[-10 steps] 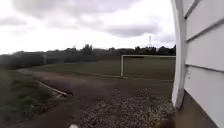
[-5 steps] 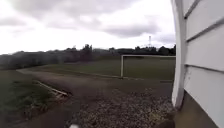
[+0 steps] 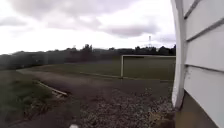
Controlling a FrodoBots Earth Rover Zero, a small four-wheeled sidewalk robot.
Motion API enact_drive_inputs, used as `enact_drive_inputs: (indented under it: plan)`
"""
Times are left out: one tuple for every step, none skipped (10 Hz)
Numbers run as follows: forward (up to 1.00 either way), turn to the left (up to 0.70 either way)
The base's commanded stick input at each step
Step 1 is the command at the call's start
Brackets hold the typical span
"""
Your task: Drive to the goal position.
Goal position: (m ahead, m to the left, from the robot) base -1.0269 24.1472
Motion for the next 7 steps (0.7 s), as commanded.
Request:
enact_drive_inputs:
  plan:
    - [0.00, 0.03]
    - [0.00, 0.00]
    - [0.00, 0.00]
    - [0.00, 0.00]
    - [0.00, 0.00]
    - [0.00, 0.00]
    - [0.00, 0.00]
